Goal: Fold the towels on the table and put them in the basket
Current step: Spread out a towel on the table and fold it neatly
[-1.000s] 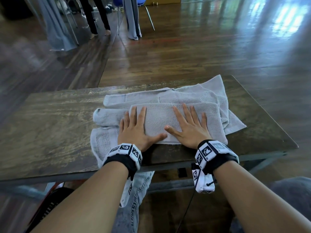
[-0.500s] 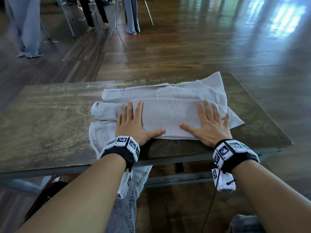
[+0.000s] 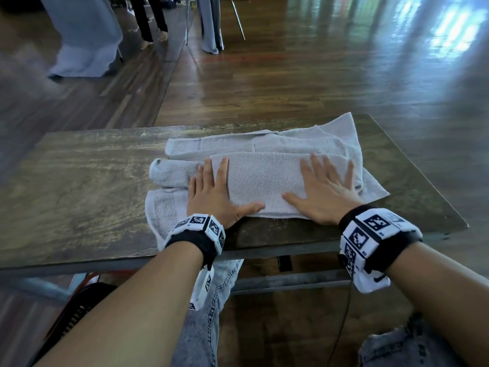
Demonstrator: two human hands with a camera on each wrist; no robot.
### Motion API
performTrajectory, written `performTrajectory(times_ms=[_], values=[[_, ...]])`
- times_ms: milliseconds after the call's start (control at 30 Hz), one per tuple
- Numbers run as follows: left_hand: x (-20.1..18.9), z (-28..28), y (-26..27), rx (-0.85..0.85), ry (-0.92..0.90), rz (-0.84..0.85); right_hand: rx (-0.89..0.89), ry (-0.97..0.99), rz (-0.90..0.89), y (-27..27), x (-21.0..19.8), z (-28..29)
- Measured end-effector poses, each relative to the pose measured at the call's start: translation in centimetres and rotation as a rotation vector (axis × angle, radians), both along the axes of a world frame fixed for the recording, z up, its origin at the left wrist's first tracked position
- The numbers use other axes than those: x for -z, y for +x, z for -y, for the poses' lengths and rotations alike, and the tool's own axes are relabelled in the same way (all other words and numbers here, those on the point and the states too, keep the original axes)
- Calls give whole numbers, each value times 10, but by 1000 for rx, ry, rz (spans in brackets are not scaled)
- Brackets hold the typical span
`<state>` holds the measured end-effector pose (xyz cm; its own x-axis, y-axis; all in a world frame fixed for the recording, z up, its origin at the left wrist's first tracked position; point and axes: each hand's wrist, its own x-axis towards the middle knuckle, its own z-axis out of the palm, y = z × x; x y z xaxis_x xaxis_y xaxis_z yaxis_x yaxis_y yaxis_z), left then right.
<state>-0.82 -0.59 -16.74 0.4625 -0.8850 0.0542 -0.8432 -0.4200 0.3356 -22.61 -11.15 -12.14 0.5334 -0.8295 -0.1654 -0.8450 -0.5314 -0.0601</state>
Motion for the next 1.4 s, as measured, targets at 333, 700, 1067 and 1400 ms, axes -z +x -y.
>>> performTrajectory(times_ms=[333,700,1067,1400], values=[[-2,1,-3,-18,-3,12,-142,104,70,19,18,-39],[-39,-9,-7,-273,-155,-54,-178,160,57,15,10,-27],[-89,-5,0,-407,57,-484,-188,189,141,9,-6,-22],[-150,19,-62,-29,-226,-194,-7,210,697,-10,-31,-14]])
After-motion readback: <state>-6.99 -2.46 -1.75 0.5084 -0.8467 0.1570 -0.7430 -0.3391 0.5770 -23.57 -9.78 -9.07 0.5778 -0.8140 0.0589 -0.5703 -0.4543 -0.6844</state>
